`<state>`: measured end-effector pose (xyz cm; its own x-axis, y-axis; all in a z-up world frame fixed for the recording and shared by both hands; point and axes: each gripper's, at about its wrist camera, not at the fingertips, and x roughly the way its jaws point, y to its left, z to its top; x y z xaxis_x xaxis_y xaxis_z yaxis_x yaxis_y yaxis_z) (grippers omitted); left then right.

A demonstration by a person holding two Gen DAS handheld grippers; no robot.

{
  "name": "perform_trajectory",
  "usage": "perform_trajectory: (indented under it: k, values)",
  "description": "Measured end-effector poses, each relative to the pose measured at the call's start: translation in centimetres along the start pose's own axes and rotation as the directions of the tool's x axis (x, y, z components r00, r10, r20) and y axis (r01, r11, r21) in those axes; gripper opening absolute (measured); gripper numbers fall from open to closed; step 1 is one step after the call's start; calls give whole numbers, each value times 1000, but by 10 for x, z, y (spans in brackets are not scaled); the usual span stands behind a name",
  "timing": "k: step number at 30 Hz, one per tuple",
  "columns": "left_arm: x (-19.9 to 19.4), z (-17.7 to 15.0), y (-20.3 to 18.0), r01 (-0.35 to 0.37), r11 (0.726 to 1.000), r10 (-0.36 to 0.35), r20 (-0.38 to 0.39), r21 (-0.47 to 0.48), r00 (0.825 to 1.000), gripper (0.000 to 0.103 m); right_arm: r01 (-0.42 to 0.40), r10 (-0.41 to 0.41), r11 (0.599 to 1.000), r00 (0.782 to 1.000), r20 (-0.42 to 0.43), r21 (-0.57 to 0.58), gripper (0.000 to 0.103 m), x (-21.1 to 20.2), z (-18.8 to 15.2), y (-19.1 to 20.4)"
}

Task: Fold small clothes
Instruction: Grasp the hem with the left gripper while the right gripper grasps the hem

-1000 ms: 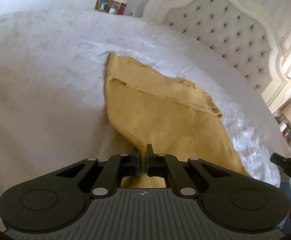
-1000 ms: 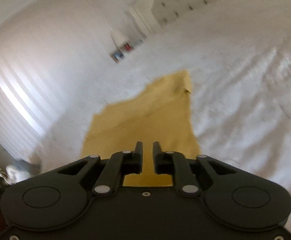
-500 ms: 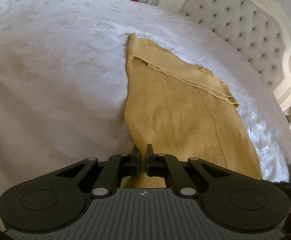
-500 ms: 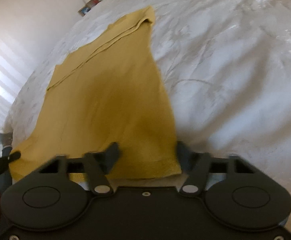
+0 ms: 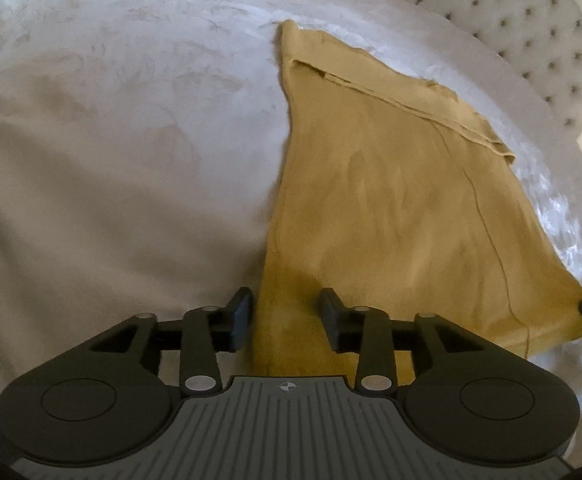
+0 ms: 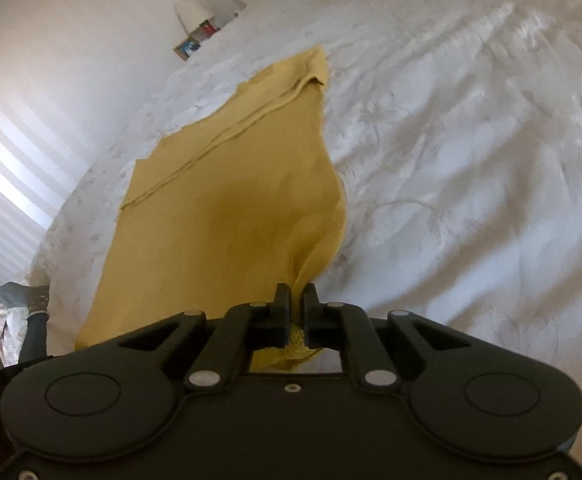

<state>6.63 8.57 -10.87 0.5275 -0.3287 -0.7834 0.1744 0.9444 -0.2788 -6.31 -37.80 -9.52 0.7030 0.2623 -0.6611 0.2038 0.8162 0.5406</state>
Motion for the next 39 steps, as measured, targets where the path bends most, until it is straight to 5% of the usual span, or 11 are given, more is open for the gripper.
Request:
perform_trajectory:
  k: [5,8,12,17,21,24,29,31,32,35,39]
  values:
    - [4,-1,-6,56,998,-55,-18,30,998,43,-11,12,1000,1000,-21,8,16,9,-3,-2]
    - [5,-2,-6,86,995,-86,-15,40,996,16,-6,7,1000,1000,-28,14,21,14,-3,-5]
    - [7,-4,-1,132,991,-132,-3,-2,991,6,50,-49,999,998,-40,9,59,17,-6,-11]
    - [4,-8,1,139,990,-139,10,-6,990,5,19,-17,998,999,-47,53,59,14,-9,-22]
    - [4,-5,5,138,990,-138,7,-24,990,5,21,-20,994,1000,-8,109,57,1,-7,-33]
    - [7,-5,8,140,989,-141,-4,-37,990,6,78,-77,995,997,-29,58,44,-2,-4,-32]
    - [11,-5,10,145,988,-146,-7,-58,989,6,85,-91,994,991,-101,-68,43,16,-10,-10]
    - [12,-5,11,146,988,-146,-10,-56,989,6,80,-94,990,988,-124,-119,11,23,-12,1]
    - [11,-4,11,146,988,-147,-13,-50,989,6,90,-108,986,986,-128,-142,9,22,-11,4]
    - [8,-3,12,138,990,-139,-4,-35,990,6,178,-190,972,980,-66,-155,9,9,-6,2]
    - [10,-5,9,136,991,-136,-6,-18,991,7,130,-134,990,988,-81,-54,14,4,-4,-14]
